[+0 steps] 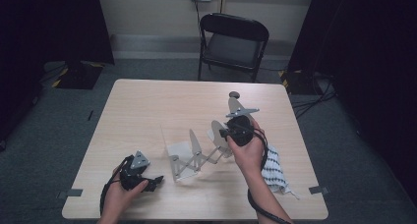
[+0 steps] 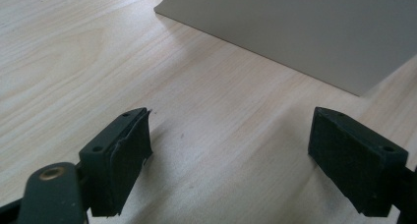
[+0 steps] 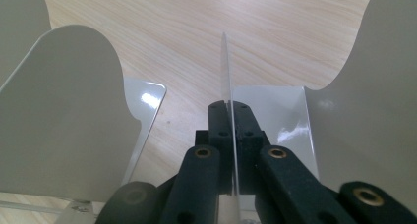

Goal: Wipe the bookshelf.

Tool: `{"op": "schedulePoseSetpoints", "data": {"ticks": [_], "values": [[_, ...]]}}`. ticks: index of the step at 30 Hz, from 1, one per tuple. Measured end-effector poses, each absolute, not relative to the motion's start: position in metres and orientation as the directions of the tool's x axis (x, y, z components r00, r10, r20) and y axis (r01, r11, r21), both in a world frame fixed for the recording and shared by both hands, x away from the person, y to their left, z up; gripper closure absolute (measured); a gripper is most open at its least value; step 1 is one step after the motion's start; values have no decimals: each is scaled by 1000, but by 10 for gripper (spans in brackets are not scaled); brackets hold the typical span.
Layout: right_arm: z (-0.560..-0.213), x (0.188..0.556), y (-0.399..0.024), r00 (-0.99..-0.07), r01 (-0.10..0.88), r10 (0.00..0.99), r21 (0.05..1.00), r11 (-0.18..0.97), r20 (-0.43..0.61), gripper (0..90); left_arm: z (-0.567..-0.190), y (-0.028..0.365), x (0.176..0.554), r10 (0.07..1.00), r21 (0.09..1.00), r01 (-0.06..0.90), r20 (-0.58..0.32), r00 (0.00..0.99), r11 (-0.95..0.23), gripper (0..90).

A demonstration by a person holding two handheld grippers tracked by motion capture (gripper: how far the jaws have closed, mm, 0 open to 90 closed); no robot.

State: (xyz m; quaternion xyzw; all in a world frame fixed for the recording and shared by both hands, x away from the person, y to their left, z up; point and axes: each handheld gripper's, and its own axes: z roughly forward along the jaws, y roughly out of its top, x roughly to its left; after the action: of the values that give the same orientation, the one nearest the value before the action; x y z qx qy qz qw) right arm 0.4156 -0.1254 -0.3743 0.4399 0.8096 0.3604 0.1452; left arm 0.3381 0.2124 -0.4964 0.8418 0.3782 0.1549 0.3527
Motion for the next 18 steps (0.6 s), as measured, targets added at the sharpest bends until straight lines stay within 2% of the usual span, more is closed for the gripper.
{"op": "schedulePoseSetpoints", "data": {"ticks": [2, 8, 18], "values": [[-371, 415, -127, -566, 601, 821, 720, 347, 77, 772, -496, 212, 338, 743, 713, 519, 6, 669, -472, 157], [-362, 408, -142, -554, 602, 829, 726, 332, 80, 601, -498, 212, 338, 738, 724, 510, -2, 675, -465, 153], [-357, 380, -168, -568, 570, 820, 750, 334, 66, 504, -500, 213, 340, 734, 737, 497, -2, 679, -458, 142]]}}
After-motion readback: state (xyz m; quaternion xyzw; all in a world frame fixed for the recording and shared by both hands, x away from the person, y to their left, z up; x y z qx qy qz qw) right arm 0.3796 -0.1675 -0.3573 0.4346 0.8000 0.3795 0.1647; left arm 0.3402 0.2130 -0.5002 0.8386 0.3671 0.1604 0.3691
